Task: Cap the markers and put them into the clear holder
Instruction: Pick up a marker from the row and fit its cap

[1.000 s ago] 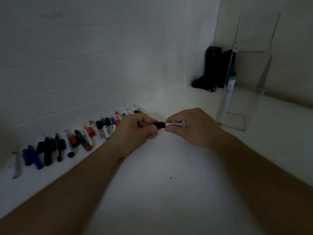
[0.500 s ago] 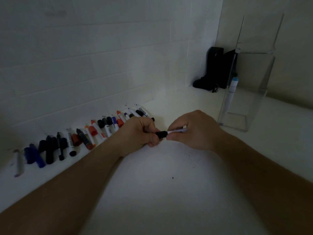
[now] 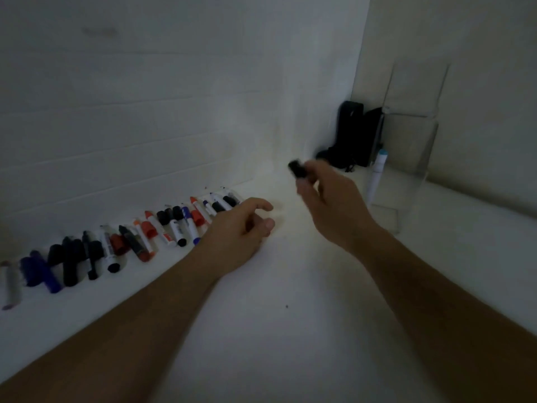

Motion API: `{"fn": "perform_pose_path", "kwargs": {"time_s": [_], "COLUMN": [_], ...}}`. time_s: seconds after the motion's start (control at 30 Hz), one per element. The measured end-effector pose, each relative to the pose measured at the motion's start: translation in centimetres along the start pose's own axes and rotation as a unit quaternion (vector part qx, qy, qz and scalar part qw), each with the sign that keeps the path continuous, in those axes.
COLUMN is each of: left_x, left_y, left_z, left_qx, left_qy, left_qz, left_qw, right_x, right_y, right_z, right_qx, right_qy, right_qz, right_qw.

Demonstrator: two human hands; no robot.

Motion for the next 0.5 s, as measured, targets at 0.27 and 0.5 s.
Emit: {"fn": "perform_pose_path", "kwargs": {"time_s": [0.27, 0.5], "left_x": [1.7, 2.6], "left_y": [0.0, 0.2], "left_z": [-0.6, -2.4], "left_qx": [0.185, 0.231], "left_qy": [-0.146, -0.140], "left_qz": [0.099, 0.118], "left_qw": [0.967, 0.956], "right_x": [-13.2, -12.4], "right_y": [-2.6, -2.9], "right_z": [0.4, -4.7], "right_qx": [0.004, 0.084], "right_qy": [-0.040, 0.140], "right_qz": [-0.260, -0.159], "right_qw": [0.965, 0.974]}}
Point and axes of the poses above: each hand's wrist, its own y-axis away from the middle knuckle, its own x-axis out of the palm, z = x × y, the point moved 1 cm from there along -y, towards the middle knuckle, and after that the axes turned 14 degrees about x, right-handed, at the moved point
